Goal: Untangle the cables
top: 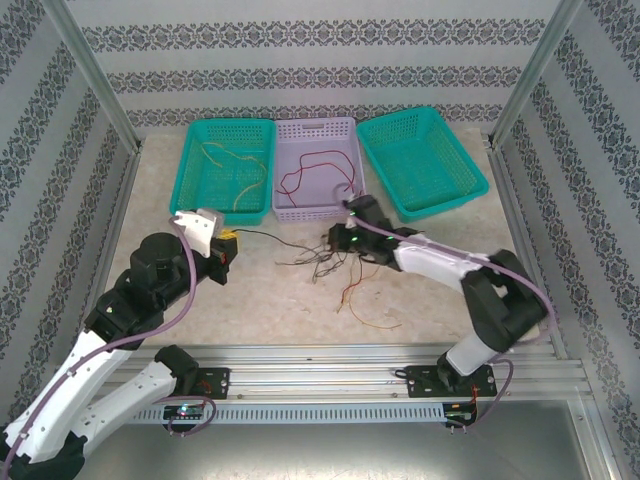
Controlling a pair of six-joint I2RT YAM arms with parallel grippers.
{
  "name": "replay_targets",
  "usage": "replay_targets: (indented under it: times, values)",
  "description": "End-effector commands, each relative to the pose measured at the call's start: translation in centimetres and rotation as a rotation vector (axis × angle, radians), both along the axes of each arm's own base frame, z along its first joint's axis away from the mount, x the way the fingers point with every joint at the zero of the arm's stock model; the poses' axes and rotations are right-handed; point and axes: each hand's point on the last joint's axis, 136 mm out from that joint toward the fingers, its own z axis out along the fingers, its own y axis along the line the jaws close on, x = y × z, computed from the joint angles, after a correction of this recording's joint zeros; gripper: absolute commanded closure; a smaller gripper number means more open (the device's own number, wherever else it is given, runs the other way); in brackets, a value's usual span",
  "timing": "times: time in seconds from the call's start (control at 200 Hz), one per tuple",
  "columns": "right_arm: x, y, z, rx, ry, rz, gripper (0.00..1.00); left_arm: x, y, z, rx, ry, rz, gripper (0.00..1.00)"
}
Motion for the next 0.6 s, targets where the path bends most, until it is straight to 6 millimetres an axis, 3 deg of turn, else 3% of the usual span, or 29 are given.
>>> replay_targets:
  times: [0.0,0.26,0.425,0.595]
  values:
    - [0.5,-5.2,1.5,-0.052,-0.049,-0.105,1.0,-0.1,1.7,1.6,0.028,-0.047,0.073,1.0]
    - [0.1,-15.1,5.4,-0.056,-0.127,-0.315,1.0,0.1,5.8,1.5,0.153,-0.02,0.265,1.0]
    - [-0.9,-18.8,6.1,-0.024,-0.13,-0.397,1.0,-0.3,8.8,3.4,0.208,-0.035,0.405,1.0]
    - [-1.8,-22.4,6.4,-0.031,-0.133,-0.491,1.0,-1.3,11.8,6.5,0.26,-0.088,0.524,1.0]
